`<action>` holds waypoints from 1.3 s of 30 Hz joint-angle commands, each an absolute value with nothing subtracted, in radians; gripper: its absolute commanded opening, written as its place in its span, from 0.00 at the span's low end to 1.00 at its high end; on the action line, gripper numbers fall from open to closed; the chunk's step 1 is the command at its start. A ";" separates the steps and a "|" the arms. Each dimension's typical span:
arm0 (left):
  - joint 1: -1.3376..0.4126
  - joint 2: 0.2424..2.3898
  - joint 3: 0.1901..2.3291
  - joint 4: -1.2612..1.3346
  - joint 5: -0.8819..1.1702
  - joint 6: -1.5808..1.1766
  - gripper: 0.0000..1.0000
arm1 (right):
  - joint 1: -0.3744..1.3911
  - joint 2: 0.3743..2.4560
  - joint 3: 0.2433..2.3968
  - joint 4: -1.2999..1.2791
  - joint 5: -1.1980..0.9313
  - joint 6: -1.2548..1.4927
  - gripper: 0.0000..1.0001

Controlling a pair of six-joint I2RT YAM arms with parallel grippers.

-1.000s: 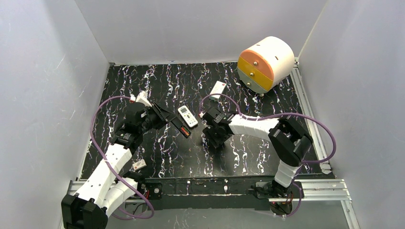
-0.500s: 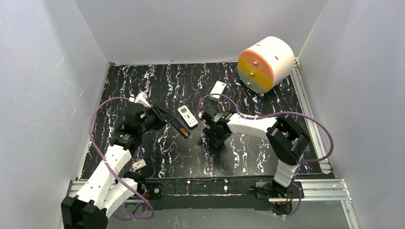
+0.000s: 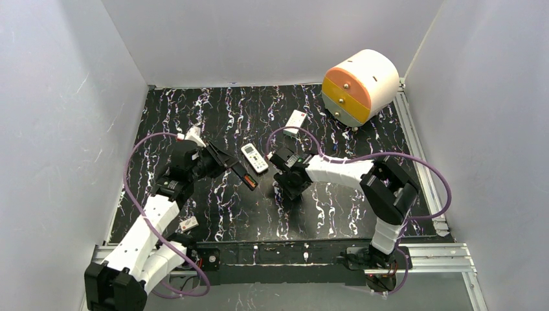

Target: Load the batteries into the remote control

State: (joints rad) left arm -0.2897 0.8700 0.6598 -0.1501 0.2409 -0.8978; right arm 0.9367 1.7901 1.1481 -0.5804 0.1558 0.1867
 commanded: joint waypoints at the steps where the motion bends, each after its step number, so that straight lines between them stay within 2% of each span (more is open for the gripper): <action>1: -0.284 0.941 0.654 -0.114 0.347 -0.888 0.00 | 0.940 1.700 1.147 -0.554 0.198 0.256 0.33; 5: -0.297 1.022 0.607 0.057 0.447 -0.928 0.00 | 0.933 1.582 1.143 -0.532 0.148 0.291 0.34; 10: -0.358 1.072 0.614 0.101 0.430 -0.869 0.00 | 0.930 1.468 1.135 -0.511 0.031 0.320 0.34; 14: -0.386 1.088 0.576 0.233 0.465 -0.884 0.00 | 0.929 1.423 1.131 -0.470 -0.114 0.355 0.35; 19: -0.397 1.091 0.541 0.329 0.480 -0.903 0.00 | 0.929 1.408 1.125 -0.425 -0.188 0.404 0.35; 31: -0.398 1.094 0.542 0.380 0.494 -0.943 0.00 | 0.940 1.447 1.118 -0.413 -0.244 0.428 0.36; 39: -0.399 1.089 0.558 0.380 0.517 -0.979 0.00 | 0.959 1.467 1.118 -0.432 -0.171 0.413 0.37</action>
State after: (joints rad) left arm -0.3950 1.0927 0.5365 0.3546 0.4808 -0.9531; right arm 0.9459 1.4601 1.1152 -0.4442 -0.2008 0.4206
